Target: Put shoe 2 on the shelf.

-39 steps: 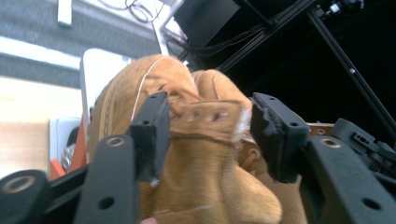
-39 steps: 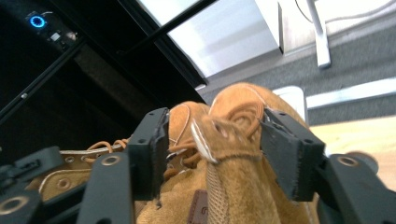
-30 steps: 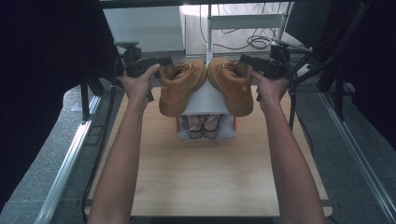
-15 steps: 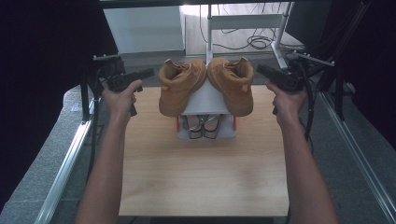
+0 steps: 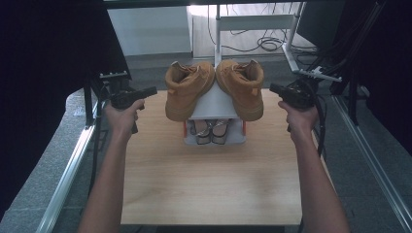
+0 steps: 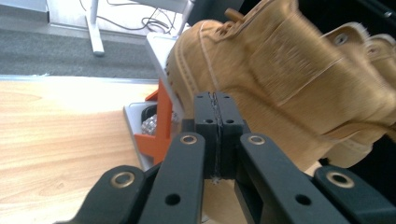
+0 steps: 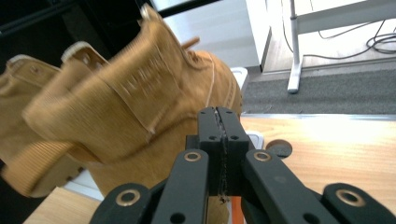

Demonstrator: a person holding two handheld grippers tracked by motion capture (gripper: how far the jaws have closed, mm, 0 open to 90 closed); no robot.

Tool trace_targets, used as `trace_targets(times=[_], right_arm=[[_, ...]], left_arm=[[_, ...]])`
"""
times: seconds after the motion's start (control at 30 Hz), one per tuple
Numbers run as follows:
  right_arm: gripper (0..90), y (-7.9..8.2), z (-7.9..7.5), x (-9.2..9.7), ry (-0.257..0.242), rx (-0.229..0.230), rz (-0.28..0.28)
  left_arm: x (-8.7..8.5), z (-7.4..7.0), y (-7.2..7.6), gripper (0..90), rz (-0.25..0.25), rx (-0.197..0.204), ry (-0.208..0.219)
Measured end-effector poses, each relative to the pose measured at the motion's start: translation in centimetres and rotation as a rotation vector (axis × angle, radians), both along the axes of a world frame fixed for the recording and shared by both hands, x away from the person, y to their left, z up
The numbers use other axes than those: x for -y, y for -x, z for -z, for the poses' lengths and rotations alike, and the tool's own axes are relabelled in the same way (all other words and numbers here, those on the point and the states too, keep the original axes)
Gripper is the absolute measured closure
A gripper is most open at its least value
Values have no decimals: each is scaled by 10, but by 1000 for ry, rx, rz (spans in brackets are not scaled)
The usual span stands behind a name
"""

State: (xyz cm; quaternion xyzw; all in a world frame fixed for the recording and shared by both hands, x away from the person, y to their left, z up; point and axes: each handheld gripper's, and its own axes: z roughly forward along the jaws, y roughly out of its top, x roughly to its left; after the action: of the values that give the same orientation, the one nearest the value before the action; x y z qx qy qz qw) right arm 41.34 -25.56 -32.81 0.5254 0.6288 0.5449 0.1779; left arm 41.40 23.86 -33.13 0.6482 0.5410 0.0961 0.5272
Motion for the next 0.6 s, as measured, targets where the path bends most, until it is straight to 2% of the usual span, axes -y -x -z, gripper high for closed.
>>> trace_targets(times=[0.2, 0.43, 0.6], right_arm=[[891, -2, 14, -2, 21, -16, -7], [891, -6, 25, -9, 42, -35, -22], [892, -7, 27, -17, 54, -28, -40]], left_arm=[[4, 14, -3, 899, 10, -28, -22], [10, 25, -6, 899, 33, -44, -21], [16, 26, -6, 899, 68, -48, 16]])
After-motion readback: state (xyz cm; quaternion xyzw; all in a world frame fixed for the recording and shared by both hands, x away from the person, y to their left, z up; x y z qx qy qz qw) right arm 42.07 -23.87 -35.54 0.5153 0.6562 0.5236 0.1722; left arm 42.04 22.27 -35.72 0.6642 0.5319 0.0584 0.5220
